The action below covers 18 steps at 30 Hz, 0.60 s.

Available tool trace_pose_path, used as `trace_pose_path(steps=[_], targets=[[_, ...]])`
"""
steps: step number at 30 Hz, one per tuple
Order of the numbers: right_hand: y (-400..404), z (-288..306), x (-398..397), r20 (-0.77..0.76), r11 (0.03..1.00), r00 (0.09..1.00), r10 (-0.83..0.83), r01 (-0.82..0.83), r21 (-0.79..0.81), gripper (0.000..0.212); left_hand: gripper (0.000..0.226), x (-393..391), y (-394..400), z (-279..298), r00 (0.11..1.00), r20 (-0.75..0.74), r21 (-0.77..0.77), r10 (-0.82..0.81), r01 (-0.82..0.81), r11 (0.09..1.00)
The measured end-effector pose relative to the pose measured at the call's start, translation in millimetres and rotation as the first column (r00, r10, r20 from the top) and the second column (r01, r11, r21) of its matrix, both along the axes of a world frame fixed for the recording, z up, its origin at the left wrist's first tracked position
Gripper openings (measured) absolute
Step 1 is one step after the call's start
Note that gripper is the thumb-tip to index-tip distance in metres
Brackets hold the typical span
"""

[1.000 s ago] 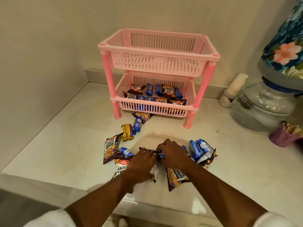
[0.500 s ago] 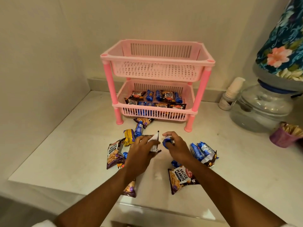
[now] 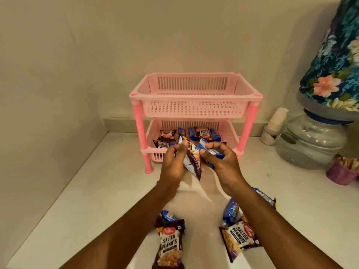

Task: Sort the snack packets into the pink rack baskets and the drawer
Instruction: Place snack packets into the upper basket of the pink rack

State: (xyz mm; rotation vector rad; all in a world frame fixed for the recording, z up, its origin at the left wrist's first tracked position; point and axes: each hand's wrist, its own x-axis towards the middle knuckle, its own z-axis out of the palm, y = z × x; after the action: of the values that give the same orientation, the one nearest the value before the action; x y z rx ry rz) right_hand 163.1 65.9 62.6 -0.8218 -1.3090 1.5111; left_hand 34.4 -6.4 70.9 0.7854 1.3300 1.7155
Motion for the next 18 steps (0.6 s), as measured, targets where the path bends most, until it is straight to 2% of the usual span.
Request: trace_pose_path(steps=[2,3,6,8,12,15,18], targets=[[2,21,-14,0.001,0.999,1.0,-0.001,0.001,0.036,0.022,0.061,-19,2,25,0.999,0.025,-0.043,-0.03,0.031,0.999],[3,32,-21,-0.001,0.999,1.0,0.004,-0.004,0.054,0.023,0.056,-29,4,36,0.999,0.002,-0.055,-0.035,0.035,0.998],[8,67,-43,-0.02,0.997,1.0,0.012,-0.01,0.083,0.024,0.024,-60,10,68,0.999,0.0,-0.033,-0.036,0.036,0.999],[10,90,-58,-0.036,0.995,0.999,-0.01,0.014,0.1,0.022,0.03,-79,13,91,0.998,0.012,0.017,-0.063,0.062,0.998],[20,132,-78,-0.091,0.989,0.996,-0.014,0.027,0.148,0.024,0.053,-103,24,128,0.988,-0.096,0.125,-0.118,0.13,0.984],[29,155,-99,-0.037,0.979,0.997,-0.073,0.078,0.186,0.03,0.057,-122,36,152,0.983,-0.086,0.17,-0.161,0.174,0.97],[46,168,-120,0.025,0.972,0.989,-0.143,0.136,0.192,0.034,0.056,-139,60,168,0.98,-0.077,0.138,-0.183,0.192,0.972]])
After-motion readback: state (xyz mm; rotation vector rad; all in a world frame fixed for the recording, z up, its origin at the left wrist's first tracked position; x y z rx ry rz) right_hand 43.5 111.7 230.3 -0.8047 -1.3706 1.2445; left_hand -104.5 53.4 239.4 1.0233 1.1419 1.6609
